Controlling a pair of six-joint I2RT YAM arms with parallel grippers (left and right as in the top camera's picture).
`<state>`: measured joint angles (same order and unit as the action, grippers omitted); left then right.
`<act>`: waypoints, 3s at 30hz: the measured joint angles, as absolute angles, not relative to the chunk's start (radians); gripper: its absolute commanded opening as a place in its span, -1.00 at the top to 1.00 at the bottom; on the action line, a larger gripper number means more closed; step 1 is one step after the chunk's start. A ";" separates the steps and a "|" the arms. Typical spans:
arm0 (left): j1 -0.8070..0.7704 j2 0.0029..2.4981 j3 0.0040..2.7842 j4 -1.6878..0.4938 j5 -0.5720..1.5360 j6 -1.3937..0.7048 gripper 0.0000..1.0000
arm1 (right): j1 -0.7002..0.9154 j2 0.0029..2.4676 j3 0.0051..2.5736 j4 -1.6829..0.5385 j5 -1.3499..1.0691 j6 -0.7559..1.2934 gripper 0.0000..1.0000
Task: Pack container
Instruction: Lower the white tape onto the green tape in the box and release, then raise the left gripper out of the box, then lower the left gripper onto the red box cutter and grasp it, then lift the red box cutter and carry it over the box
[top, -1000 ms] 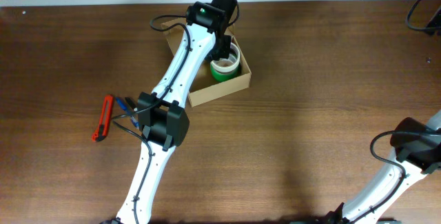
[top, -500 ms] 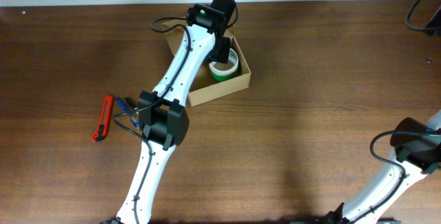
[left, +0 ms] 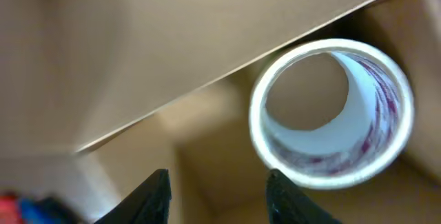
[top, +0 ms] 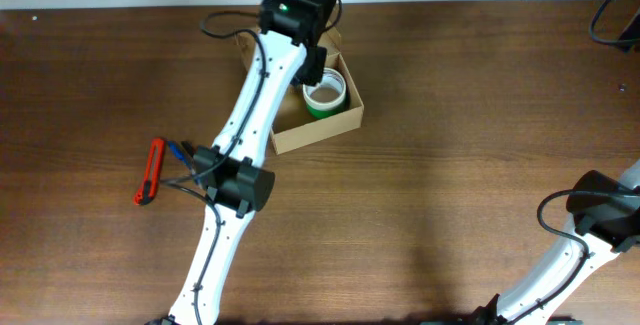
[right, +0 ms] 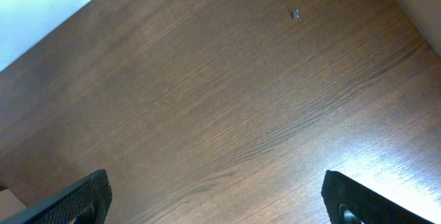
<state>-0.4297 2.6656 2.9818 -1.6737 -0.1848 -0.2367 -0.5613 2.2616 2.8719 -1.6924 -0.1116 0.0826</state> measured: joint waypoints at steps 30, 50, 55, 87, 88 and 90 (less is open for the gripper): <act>0.202 1.795 1.743 -1.379 -0.206 0.038 -0.28 | -0.561 2.262 2.872 -1.692 -0.115 0.083 -0.98; 0.308 2.232 1.666 -1.254 -0.067 0.264 0.14 | -0.561 2.262 2.872 -1.692 -0.115 0.082 -0.98; 0.308 2.233 1.666 -1.230 -0.060 0.297 0.20 | -0.561 2.262 2.872 -1.692 -0.115 0.083 -0.98; 0.250 2.354 2.311 -1.626 -0.013 0.287 0.97 | -0.561 2.262 2.872 -1.692 -0.115 0.083 -0.98; 0.234 2.354 2.437 -1.658 -0.014 0.287 0.96 | -0.561 2.262 2.872 -1.692 -0.115 0.083 -0.98; 0.203 2.350 2.594 -1.678 -0.011 0.287 0.96 | -0.561 2.262 2.872 -1.692 -0.115 0.083 -0.98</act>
